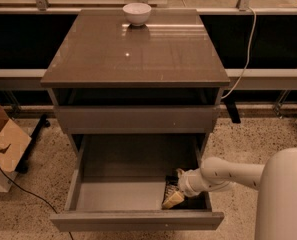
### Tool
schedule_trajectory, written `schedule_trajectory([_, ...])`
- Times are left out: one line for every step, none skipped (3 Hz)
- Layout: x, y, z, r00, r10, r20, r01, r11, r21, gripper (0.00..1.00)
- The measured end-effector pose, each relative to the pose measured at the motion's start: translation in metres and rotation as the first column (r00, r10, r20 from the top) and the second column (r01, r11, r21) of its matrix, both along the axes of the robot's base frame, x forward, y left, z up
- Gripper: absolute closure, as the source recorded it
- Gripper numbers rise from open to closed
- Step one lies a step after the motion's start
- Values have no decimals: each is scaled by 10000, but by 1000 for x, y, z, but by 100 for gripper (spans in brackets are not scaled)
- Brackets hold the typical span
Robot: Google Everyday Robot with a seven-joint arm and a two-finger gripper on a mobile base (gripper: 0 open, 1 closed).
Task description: Pick rxbar chocolate from middle drawer and place on counter
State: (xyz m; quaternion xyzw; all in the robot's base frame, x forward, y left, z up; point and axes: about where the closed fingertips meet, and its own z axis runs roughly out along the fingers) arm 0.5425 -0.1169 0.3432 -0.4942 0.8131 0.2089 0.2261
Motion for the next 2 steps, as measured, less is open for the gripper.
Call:
schedule_trajectory([-1,0,0,10000,-45,-4,45,10000,16,41])
schedule_trajectory([-1,0,4,10000,-45,-4,45,10000,16,63])
